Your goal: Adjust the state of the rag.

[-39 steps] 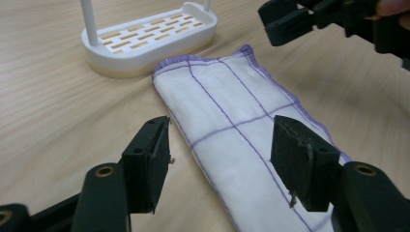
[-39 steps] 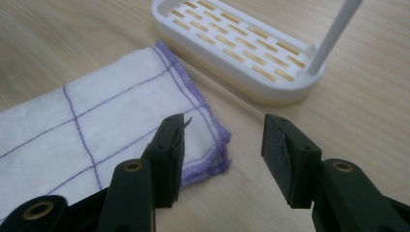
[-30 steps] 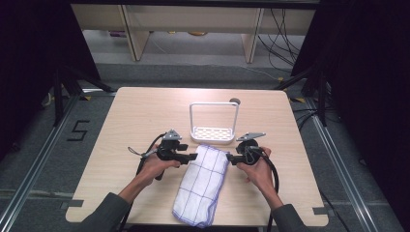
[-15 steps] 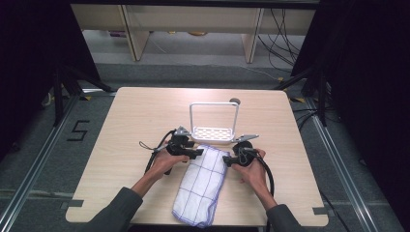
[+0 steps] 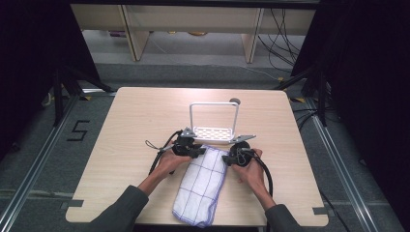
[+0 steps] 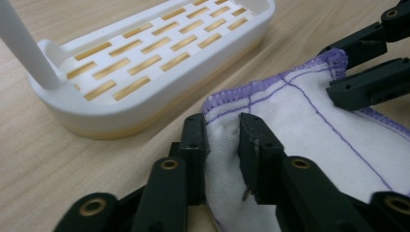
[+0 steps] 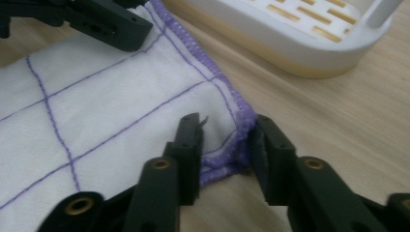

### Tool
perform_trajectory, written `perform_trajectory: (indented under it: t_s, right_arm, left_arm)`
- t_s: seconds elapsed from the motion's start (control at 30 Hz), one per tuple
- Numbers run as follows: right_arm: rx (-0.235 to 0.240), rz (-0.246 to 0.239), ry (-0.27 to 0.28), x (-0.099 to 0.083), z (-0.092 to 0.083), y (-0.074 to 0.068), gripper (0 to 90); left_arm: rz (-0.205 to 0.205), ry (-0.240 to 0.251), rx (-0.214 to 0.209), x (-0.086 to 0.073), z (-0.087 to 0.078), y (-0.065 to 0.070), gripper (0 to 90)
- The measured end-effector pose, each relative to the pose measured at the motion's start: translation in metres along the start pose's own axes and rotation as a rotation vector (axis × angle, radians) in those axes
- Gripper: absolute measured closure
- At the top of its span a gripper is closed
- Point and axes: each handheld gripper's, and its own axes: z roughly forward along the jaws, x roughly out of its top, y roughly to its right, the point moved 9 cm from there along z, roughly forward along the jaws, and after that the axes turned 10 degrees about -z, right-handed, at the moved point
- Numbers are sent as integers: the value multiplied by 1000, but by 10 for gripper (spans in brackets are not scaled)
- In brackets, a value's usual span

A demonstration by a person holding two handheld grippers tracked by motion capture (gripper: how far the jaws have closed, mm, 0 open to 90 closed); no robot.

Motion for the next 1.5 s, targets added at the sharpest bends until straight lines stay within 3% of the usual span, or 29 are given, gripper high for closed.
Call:
perform_trajectory:
  t_s: [0.07, 0.1, 0.2, 0.23, 0.4, 0.43, 0.53, 0.57, 0.6, 0.67, 0.73, 0.77, 0.8, 0.87, 0.93, 0.97, 1.0, 1.1, 1.23, 1.3, 1.37, 1.5]
  right_arm:
    - [8, -17, 11, 1, 1, 0, 724]
    - [16, -25, 42, 4, 3, 1, 791]
    - [31, -41, 35, 5, 3, 2, 841]
    - [38, -44, 45, 8, 3, 3, 853]
    - [38, -68, 74, 17, 8, 4, 865]
    - [54, -59, 60, 21, 5, 1, 867]
    - [53, -80, 81, 26, 4, 1, 869]
    - [54, -65, 106, 30, 3, -1, 869]
    - [56, -89, 94, 32, -2, -1, 870]
    - [59, -68, 127, 37, -6, -4, 871]
    - [55, -84, 139, 39, -8, -3, 871]
    - [74, -84, 158, 44, -16, -7, 871]
    - [73, -99, 146, 44, -20, -6, 871]
    - [78, -87, 178, 48, -25, -9, 871]
    - [76, -111, 173, 48, -28, -7, 871]
    - [71, -91, 212, 52, -29, -10, 871]
    - [85, -114, 182, 52, -37, -12, 871]
    - [87, -115, 223, 59, -43, -15, 871]
    - [89, -135, 224, 61, -52, -16, 871]
    - [91, -161, 240, 63, -53, -16, 871]
    - [94, -133, 231, 62, -56, -19, 871]
    - [86, -156, 253, 66, -61, -22, 871]
  left_arm:
    - [1, 5, 0, 0, 0, 1, 776]
    - [15, 5, 19, 0, -4, 0, 793]
    - [28, 15, 22, 1, -7, -1, 804]
    - [13, 37, 27, 3, -10, -1, 809]
    - [12, 59, 30, 4, -19, -3, 815]
    - [12, 59, 39, 3, -23, -6, 816]
    - [12, 61, 35, 4, -28, -7, 817]
    - [18, 67, 41, 4, -30, -7, 817]
    - [15, 74, 40, 6, -34, -6, 818]
    - [3, 94, 33, 9, -37, -3, 819]
    - [1, 100, 34, 10, -39, -2, 819]
    - [-2, 113, 27, 13, -45, 1, 819]
    - [2, 118, 25, 14, -48, 2, 819]
    - [1, 125, 22, 16, -54, 5, 819]
    - [5, 132, 21, 18, -57, 6, 819]
    - [6, 134, 18, 20, -60, 8, 819]
    - [11, 140, 16, 22, -65, 11, 819]
    - [12, 149, 4, 26, -75, 14, 818]
    - [1, 164, -5, 30, -84, 18, 819]
    - [15, 154, -5, 30, -87, 20, 818]
    - [19, 158, 2, 32, -89, 22, 818]
    - [33, 171, -6, 35, -95, 27, 817]
